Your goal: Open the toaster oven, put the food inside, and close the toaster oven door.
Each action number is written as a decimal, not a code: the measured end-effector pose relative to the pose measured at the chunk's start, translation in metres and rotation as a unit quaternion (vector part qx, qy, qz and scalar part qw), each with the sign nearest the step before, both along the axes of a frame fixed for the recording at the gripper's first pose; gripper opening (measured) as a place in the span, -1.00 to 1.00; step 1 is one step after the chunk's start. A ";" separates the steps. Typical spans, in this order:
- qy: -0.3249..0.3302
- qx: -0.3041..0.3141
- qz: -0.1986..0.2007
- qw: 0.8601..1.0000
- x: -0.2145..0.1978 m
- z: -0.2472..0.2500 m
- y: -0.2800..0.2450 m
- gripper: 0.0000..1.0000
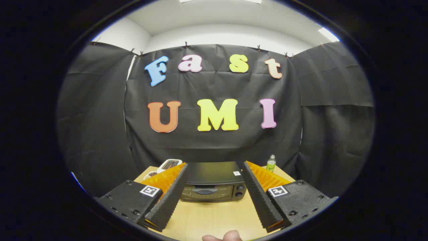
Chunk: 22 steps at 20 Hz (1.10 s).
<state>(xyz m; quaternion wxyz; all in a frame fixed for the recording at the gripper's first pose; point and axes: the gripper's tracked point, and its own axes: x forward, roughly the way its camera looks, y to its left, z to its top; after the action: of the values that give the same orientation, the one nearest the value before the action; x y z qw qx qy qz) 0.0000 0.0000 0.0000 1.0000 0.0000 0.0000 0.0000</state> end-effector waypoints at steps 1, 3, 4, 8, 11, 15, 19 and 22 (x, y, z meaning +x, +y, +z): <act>0.000 0.000 0.000 1.000 0.001 0.000 0.001 1.00; 0.000 -0.002 -0.002 1.000 0.000 0.000 -0.001 1.00; -0.001 -0.002 -0.003 1.000 0.000 0.000 -0.001 1.00; 0.000 -0.002 -0.008 1.000 -0.002 -0.002 -0.006 1.00; -0.001 -0.001 -0.009 1.000 -0.003 -0.001 -0.006 1.00; 0.003 0.001 -0.008 1.000 -0.001 -0.004 -0.005 1.00; 0.010 -0.001 -0.004 1.000 0.007 -0.009 -0.005 1.00; 0.019 -0.006 0.003 1.000 0.019 -0.017 -0.003 1.00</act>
<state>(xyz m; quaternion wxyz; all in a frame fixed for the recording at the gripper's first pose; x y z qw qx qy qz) 0.0189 -0.0032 -0.0172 0.9998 -0.0064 0.0188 0.0033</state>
